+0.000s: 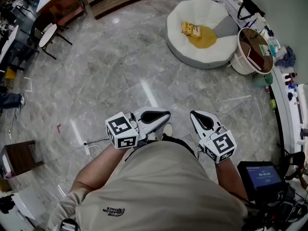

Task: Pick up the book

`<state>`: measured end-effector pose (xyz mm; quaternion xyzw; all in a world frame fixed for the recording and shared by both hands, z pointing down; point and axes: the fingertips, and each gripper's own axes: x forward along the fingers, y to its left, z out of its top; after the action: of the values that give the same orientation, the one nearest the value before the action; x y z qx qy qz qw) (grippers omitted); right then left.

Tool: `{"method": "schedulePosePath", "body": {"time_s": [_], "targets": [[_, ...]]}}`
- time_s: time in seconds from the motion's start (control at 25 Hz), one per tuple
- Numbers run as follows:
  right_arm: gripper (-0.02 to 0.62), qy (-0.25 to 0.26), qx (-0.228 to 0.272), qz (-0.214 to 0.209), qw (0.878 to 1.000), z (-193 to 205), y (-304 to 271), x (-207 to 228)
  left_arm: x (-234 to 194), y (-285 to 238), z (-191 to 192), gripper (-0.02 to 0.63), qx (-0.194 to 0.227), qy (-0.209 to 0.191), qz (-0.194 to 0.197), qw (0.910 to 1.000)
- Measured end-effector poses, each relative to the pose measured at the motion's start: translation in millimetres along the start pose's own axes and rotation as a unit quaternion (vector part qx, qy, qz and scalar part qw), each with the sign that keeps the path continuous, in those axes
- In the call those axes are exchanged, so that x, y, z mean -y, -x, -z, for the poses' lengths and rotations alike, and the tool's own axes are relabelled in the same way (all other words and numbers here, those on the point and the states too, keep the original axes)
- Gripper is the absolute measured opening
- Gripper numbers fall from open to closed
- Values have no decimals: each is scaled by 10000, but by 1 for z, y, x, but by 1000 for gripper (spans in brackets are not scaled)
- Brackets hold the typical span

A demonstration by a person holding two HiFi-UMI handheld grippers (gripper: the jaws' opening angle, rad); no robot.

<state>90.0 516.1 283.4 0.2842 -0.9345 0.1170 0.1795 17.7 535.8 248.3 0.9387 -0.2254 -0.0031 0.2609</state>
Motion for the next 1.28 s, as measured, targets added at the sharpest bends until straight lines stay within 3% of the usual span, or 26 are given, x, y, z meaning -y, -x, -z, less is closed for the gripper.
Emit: {"method": "schedulePosePath", "body": {"time_s": [0.12,0.2,0.44,0.64,0.76,0.88,1.12,1.28], "targets": [[12,39,-9,-6,10000,5,18,15,-1,-21,10,8,-413,-332,-389,9978],[12,-36,41,16,10000,8,26,28,0,-33,13,8,-551,-438,-436,9966],[12,-200,188,26,9996,15,27,67,-12,-62,4,8,-644,-488,-584,9950],[15,-764,144,36,9970,26,11,103,-35,-79,-3,8,-744,-478,-709,9936],[29,-831,85,82,9965,28,0,120,-51,-89,-12,8,-784,-571,-663,9931],[106,-808,68,256,9964,25,-25,142,-79,-96,-23,9,-748,-617,-504,9940],[106,-1087,25,635,9920,6,-90,185,-165,-98,-53,8,-697,-554,-249,9957],[104,-1470,15,858,9854,-20,-144,218,-229,-94,-91,8,-914,-663,40,9936]]}}
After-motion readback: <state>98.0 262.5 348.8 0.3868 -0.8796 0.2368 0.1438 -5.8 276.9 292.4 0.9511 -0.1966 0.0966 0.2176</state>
